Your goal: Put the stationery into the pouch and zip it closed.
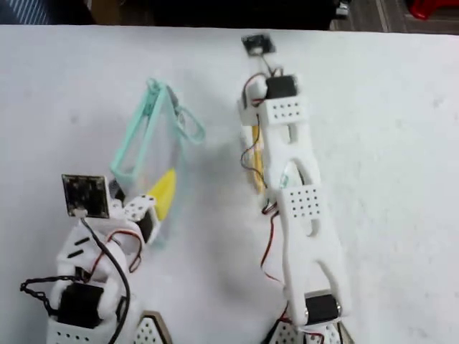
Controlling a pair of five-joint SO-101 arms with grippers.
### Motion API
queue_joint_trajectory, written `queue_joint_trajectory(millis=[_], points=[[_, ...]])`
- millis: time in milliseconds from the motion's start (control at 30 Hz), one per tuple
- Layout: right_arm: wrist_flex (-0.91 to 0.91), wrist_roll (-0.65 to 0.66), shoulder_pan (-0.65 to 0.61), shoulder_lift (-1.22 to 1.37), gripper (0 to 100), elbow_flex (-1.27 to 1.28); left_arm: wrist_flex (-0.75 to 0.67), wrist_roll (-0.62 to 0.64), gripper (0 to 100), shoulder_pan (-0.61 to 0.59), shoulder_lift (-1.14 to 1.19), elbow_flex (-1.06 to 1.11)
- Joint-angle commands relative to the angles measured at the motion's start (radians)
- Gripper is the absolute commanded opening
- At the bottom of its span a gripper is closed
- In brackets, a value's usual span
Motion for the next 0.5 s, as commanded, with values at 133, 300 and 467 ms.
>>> queue_joint_trajectory(millis=[133, 300, 467], points=[[0.027, 0.017, -0.073, -0.585, 1.6, -0.054, 0.003, -0.095, 23, 0.091, -0.002, -0.028], [0.028, 0.172, -0.237, -0.929, 1.6, -0.043, 0.003, -0.098, 24, 0.099, -0.002, -0.028], [0.028, 0.172, -0.420, -1.147, 1.6, -0.043, 0.005, -0.098, 24, 0.101, -0.002, -0.026]])
